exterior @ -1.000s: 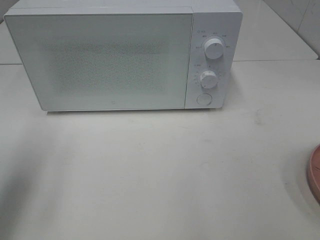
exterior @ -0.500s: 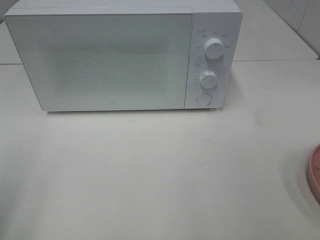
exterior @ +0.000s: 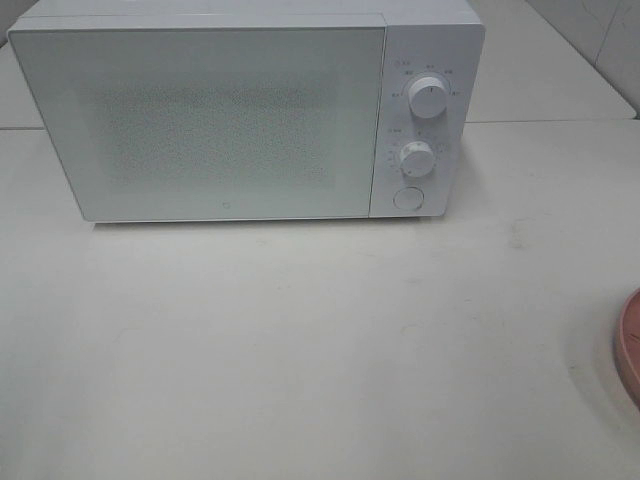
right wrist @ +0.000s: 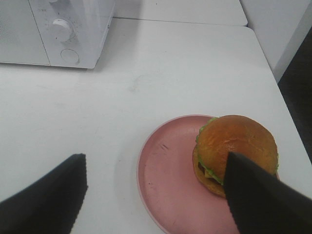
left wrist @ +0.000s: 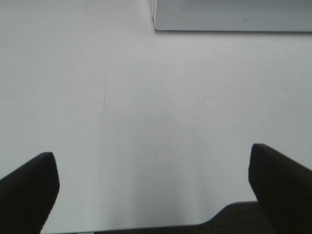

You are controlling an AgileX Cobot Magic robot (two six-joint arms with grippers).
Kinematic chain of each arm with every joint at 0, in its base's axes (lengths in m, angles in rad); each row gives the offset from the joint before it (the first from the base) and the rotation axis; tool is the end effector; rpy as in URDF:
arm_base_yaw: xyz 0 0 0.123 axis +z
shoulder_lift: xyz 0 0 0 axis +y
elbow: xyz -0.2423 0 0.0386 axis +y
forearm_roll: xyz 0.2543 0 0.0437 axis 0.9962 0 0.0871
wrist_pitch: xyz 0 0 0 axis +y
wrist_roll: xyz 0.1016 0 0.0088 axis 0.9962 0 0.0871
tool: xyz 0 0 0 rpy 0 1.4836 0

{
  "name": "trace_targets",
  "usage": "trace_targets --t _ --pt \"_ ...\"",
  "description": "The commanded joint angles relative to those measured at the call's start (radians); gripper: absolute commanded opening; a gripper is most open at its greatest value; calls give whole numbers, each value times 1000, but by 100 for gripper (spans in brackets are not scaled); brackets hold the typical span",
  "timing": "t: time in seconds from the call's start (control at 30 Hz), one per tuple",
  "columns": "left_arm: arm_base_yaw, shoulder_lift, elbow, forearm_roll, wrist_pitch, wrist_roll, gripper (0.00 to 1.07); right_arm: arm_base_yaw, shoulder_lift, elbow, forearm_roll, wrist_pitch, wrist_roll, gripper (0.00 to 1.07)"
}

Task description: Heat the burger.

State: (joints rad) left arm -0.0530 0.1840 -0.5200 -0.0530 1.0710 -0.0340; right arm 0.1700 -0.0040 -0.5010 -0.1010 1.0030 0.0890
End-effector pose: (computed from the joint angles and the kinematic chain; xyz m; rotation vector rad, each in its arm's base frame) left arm 0.0754 -0.0087 0.2689 0.0186 2.2195 -0.1136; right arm 0.0529 0.0003 0.2815 -0.0786 1.9765 0.0488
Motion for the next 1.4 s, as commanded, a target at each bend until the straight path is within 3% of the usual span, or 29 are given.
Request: trace_targets --t 0.03,0.2,0.43,1.4 --pt "3 -72 4 -20 1 -1 98 -6 -32 2 -2 -8 -14 75" --pt "14 -125 4 -21 1 1 98 -6 -32 2 -2 -8 -14 75" --pt "107 -211 4 -24 1 2 98 -6 -32 2 -2 -8 -14 75" --pt "104 -211 4 -25 1 2 98 -6 -24 2 -2 -8 -14 75"
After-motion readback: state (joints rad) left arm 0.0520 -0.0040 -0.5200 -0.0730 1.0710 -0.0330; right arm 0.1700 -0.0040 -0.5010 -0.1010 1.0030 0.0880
